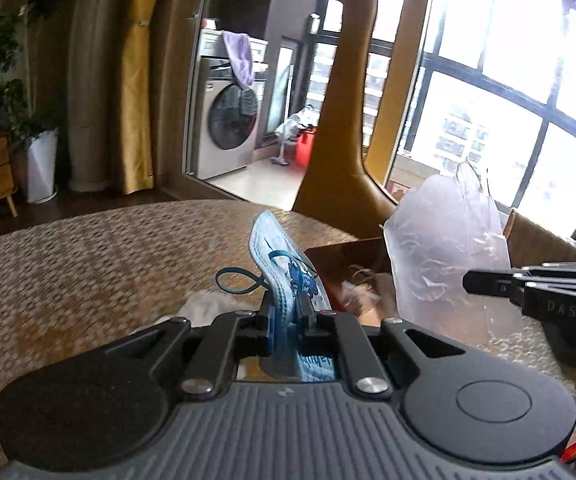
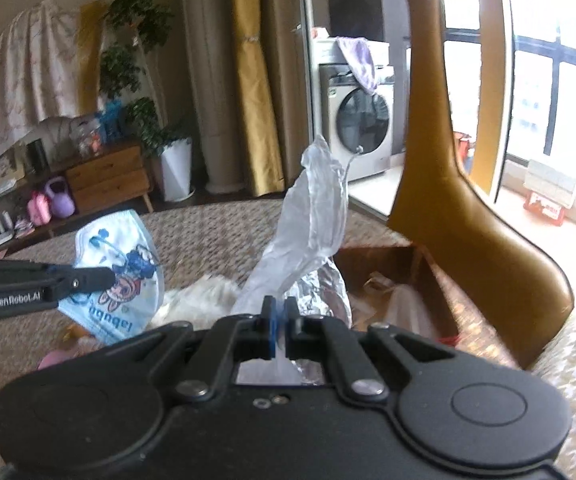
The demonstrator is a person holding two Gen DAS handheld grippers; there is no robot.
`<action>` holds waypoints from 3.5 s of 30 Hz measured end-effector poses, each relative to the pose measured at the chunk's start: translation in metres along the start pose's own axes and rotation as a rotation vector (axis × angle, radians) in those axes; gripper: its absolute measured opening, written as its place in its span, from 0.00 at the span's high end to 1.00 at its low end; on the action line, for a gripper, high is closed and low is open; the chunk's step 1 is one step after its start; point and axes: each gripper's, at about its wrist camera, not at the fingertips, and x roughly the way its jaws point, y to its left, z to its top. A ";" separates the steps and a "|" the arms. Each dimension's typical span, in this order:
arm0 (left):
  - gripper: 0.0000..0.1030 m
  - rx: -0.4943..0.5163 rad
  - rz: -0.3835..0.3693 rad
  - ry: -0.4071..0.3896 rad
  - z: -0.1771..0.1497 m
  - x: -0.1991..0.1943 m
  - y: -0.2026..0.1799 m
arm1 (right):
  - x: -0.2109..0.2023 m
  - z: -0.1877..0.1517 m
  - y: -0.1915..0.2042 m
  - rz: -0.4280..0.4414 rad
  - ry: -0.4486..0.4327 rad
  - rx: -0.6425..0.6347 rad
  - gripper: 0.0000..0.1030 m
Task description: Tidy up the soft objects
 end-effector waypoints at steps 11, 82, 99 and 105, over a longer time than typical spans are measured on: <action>0.91 0.031 -0.087 0.031 0.031 0.064 -0.047 | 0.021 0.025 -0.045 -0.083 -0.029 -0.002 0.97; 0.26 0.164 -0.132 0.298 0.035 0.215 -0.093 | 0.130 -0.018 -0.075 -0.133 0.209 -0.038 0.23; 0.17 0.109 -0.175 0.183 0.025 0.100 -0.076 | 0.057 -0.010 -0.034 -0.053 0.134 -0.032 0.10; 0.17 0.077 -0.168 0.150 0.015 0.059 -0.066 | 0.036 -0.014 -0.017 -0.048 0.127 -0.031 0.07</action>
